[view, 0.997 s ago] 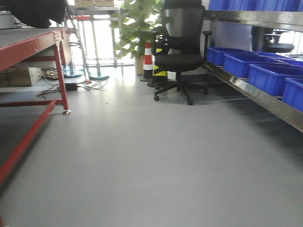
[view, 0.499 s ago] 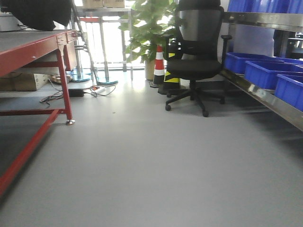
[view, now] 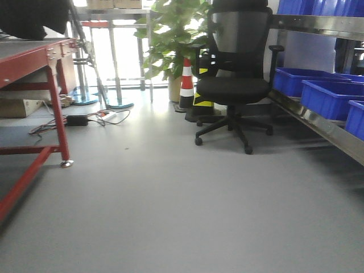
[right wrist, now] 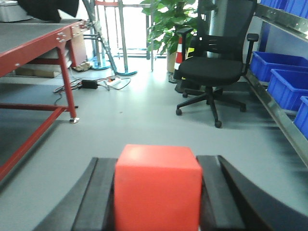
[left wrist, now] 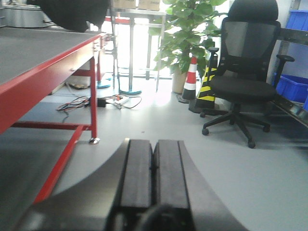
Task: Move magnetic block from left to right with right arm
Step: 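Drive the base past the red-framed table toward the office chair, then turn the base toward the second grey table, cube held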
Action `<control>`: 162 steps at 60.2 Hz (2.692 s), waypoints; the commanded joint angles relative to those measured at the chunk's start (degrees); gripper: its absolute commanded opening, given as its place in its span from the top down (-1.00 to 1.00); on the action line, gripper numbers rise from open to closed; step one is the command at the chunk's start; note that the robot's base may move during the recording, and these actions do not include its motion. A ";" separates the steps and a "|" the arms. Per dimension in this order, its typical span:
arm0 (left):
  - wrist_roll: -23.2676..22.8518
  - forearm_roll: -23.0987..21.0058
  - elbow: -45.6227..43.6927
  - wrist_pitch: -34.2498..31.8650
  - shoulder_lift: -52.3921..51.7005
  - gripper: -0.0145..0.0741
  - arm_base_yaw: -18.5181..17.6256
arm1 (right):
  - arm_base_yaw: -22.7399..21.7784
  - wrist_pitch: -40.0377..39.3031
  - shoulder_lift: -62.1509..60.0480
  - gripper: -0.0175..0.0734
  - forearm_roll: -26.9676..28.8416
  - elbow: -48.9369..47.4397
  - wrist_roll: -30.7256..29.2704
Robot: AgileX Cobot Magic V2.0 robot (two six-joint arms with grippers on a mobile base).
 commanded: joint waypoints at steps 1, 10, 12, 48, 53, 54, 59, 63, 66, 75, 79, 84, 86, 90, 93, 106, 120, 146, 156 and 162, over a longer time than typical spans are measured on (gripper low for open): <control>-0.25 0.00 0.55 -5.09 -0.81 0.94 -0.39 | -0.27 -5.13 1.15 0.33 -0.46 -1.19 -0.64; -0.25 0.00 0.55 -5.09 -0.81 0.94 -0.39 | -0.27 -5.13 1.15 0.33 -0.46 -1.19 -0.64; -0.25 0.00 0.55 -5.09 -0.81 0.94 -0.39 | -0.27 -5.13 1.15 0.33 -0.46 -1.19 -0.64; -0.25 0.00 0.55 -5.09 -0.81 0.94 -0.39 | -0.27 -5.13 1.15 0.33 -0.46 -1.19 -0.64; -0.25 0.00 0.55 -5.09 -0.81 0.94 -0.39 | -0.27 -5.13 1.15 0.33 -0.46 -1.19 -0.64; -0.25 0.00 0.55 -5.09 -0.81 0.94 -0.39 | -0.27 -5.13 1.15 0.33 -0.46 -1.19 -0.64; -0.25 0.00 0.55 -5.09 -0.81 0.94 -0.39 | -0.27 -5.13 1.15 0.33 -0.46 -1.19 -0.64; -0.25 0.00 0.55 -5.09 -0.81 0.94 -0.39 | -0.27 -5.13 1.15 0.33 -0.46 -1.19 -0.64; -0.25 0.00 0.55 -5.09 -0.81 0.94 -0.39 | -0.27 -5.13 1.15 0.33 -0.46 -1.19 -0.64; -0.25 0.00 0.55 -5.09 -0.81 0.94 -0.39 | -0.27 -5.08 1.15 0.33 -0.46 -1.19 -0.64; -0.25 0.00 0.55 -5.09 -0.81 0.94 -0.39 | -0.27 -5.08 1.15 0.33 -0.46 -1.19 -0.64; -0.25 0.00 0.55 -5.09 -0.81 0.94 -0.39 | -0.27 -5.14 1.15 0.33 -0.46 -1.19 -0.64; -0.25 0.00 0.55 -5.09 -0.81 0.93 -0.39 | -0.27 -5.14 1.15 0.33 -0.46 -1.19 -0.64; -0.25 0.00 0.55 -5.09 -0.81 0.94 -0.39 | -0.27 -5.14 1.15 0.33 -0.46 -1.19 -0.64; -0.25 0.00 0.55 -5.09 -0.81 0.94 -0.39 | -0.27 -5.14 1.15 0.33 -0.46 -1.19 -0.64; -0.25 0.00 0.55 -5.09 -0.81 0.94 -0.39 | -0.27 -5.14 1.15 0.33 -0.46 -1.19 -0.64; -0.25 0.00 0.55 -5.09 -0.81 0.94 -0.39 | -0.27 -5.14 1.15 0.33 -0.46 -1.19 -0.64; -0.25 0.00 0.55 -5.09 -0.81 0.94 -0.39 | -0.27 -5.14 1.15 0.33 -0.46 -1.19 -0.64; -0.25 0.00 0.55 -5.09 -0.81 0.93 -0.39 | -0.27 -5.14 1.15 0.33 -0.46 -1.19 -0.64; -0.25 0.00 0.55 -5.09 -0.81 0.94 -0.39 | -0.27 -5.14 1.15 0.33 -0.46 -1.19 -0.64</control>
